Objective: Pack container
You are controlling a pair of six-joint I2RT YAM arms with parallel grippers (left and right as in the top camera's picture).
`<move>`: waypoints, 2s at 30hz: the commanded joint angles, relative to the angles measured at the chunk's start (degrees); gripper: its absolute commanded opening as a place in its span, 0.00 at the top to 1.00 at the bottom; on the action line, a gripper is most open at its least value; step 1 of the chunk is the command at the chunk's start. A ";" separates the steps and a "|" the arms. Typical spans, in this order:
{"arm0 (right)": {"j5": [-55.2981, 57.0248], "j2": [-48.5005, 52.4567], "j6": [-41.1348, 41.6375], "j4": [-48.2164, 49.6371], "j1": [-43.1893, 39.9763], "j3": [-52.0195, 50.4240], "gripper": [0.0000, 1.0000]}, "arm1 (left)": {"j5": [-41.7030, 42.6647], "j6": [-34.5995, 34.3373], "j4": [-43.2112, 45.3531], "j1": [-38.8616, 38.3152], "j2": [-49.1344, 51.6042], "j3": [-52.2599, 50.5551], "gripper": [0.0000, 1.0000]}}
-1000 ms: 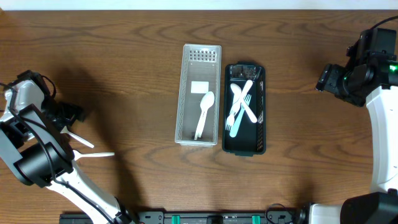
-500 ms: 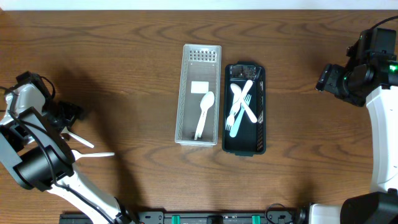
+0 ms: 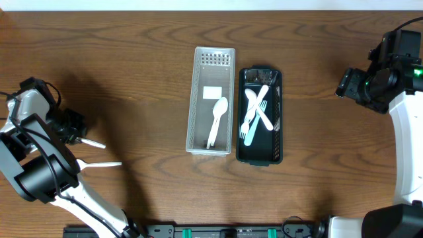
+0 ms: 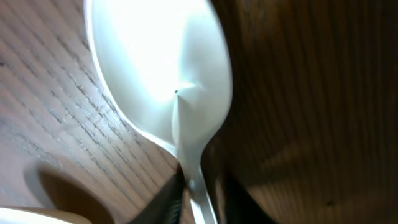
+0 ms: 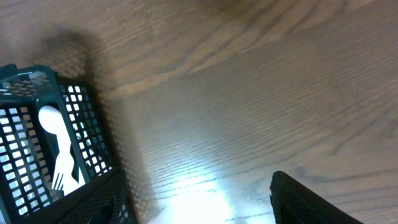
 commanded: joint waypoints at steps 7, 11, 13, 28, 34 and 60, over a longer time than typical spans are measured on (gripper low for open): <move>0.20 -0.37 -0.72 -0.04 -0.15 0.15 0.23 | -2.82 0.79 -1.18 -0.28 2.82 -3.17 0.94; 0.17 -0.37 -0.72 -0.04 -0.15 0.15 0.23 | -2.86 1.16 -1.33 -1.77 -0.74 -3.08 0.94; 0.17 -0.37 -0.70 -0.04 -0.15 0.15 0.23 | -2.86 1.16 -1.42 -3.17 -3.72 -3.04 0.94; 0.17 -0.37 -0.70 0.37 -0.04 0.15 0.23 | -2.84 0.87 -5.44 -34.69 -31.34 -3.04 0.94; 0.17 -0.37 -0.72 0.31 -0.04 0.15 0.22 | -3.04 4.31 -4.26 -51.01 -30.86 -3.04 0.94; 0.17 -0.37 -0.72 -0.79 -0.04 0.15 0.22 | -5.22 11.02 3.28 -65.31 -17.79 0.57 0.47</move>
